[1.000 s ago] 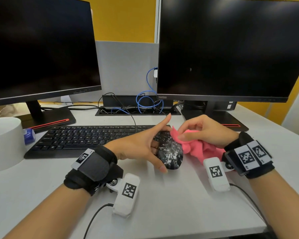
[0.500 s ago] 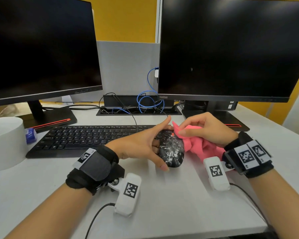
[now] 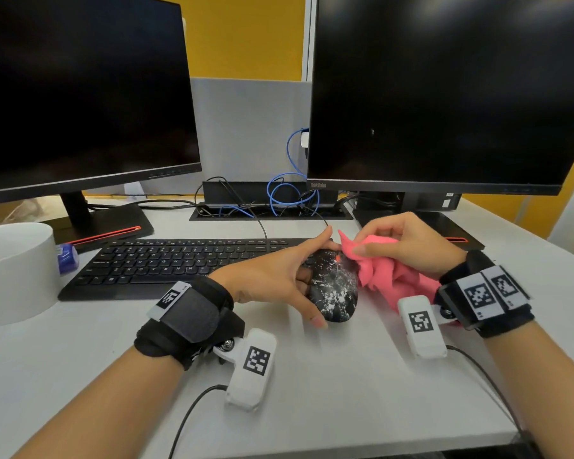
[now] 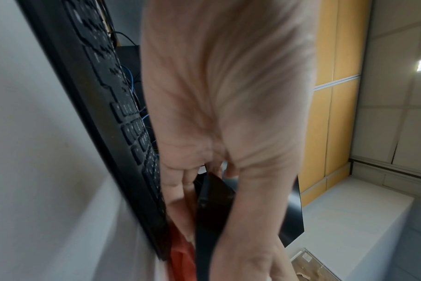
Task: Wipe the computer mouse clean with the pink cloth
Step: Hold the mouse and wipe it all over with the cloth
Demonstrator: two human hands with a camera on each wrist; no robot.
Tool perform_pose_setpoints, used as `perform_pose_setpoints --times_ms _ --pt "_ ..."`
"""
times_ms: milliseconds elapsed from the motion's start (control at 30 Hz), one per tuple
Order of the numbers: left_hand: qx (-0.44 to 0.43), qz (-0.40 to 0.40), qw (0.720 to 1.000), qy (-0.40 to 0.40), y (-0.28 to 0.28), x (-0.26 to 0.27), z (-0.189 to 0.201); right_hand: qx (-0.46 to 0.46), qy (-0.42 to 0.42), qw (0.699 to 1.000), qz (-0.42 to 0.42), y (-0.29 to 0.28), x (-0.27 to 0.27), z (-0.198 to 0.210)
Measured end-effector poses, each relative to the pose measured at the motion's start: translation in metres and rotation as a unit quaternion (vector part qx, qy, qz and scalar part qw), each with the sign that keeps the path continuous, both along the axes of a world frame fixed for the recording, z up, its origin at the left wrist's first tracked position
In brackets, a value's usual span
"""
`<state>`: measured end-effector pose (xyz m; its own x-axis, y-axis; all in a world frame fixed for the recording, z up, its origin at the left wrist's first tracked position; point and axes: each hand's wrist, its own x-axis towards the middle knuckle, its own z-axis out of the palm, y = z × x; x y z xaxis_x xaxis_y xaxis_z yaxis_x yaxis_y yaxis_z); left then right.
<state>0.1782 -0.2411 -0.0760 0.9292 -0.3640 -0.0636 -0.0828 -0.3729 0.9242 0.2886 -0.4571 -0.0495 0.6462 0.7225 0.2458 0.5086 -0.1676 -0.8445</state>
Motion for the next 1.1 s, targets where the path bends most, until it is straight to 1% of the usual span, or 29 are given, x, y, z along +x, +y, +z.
perform_pose_setpoints --times_ms 67,133,200,267,333,367,433,467,500,600,667,733,767,867,900,1000,1033,1100 --pt "0.001 -0.004 1.0 0.001 0.0 0.0 0.0 0.003 -0.013 1.0 0.011 0.005 -0.004 -0.003" --pt "0.009 -0.006 1.0 0.001 0.0 -0.001 0.0 -0.043 0.004 0.998 0.043 0.004 -0.006 -0.003" --pt "0.013 -0.004 1.0 0.001 -0.001 -0.001 0.0 -0.06 0.022 0.997 0.045 -0.001 -0.002 -0.001" --pt "0.009 -0.002 1.0 -0.001 -0.002 -0.001 0.0 -0.026 0.007 0.999 0.019 -0.001 -0.001 0.0" --pt "0.007 -0.004 1.0 0.0 -0.003 -0.001 0.0 0.006 -0.001 1.0 0.014 0.004 -0.003 -0.002" --pt "0.007 -0.005 1.0 0.0 -0.003 -0.001 0.0 -0.001 0.004 1.0 0.026 0.005 -0.004 -0.003" --pt "0.004 -0.002 1.0 0.003 -0.003 -0.001 -0.001 -0.049 0.029 0.997 0.056 0.002 -0.004 -0.002" --pt "0.002 -0.002 1.0 0.004 -0.003 -0.001 -0.001 -0.062 0.037 0.996 0.058 0.0 -0.003 0.0" --pt "0.0 -0.003 1.0 0.004 -0.003 -0.001 -0.001 -0.056 0.038 0.996 0.05 -0.003 -0.001 0.001" --pt "-0.004 -0.01 1.0 0.004 -0.003 -0.001 -0.001 0.004 0.014 1.0 0.017 0.001 -0.002 0.0" --pt "-0.004 -0.007 1.0 0.004 -0.003 -0.001 -0.001 -0.026 0.015 0.999 0.04 0.003 -0.003 -0.003" --pt "-0.007 -0.001 1.0 0.007 -0.002 -0.001 -0.001 -0.061 0.034 0.995 0.066 -0.001 -0.002 0.0" --pt "-0.009 0.0 1.0 0.006 -0.002 -0.001 -0.001 -0.055 0.04 0.995 0.066 -0.004 0.001 0.001" --pt "-0.013 -0.004 1.0 0.001 -0.002 -0.001 0.001 0.011 0.03 0.999 0.031 -0.002 0.002 0.002" --pt "-0.014 -0.007 1.0 0.002 -0.002 -0.001 0.001 0.015 0.024 0.999 0.031 0.001 0.001 0.0" --pt "-0.015 -0.004 1.0 0.004 -0.002 0.0 0.0 -0.032 0.032 0.996 0.075 0.003 -0.002 -0.003" --pt "-0.017 0.003 1.0 0.005 -0.002 0.0 0.0 -0.034 0.042 0.995 0.085 0.0 0.0 -0.002" --pt "-0.029 0.012 0.999 0.008 -0.001 0.001 0.0 -0.013 0.05 0.996 0.075 -0.003 0.003 0.001"
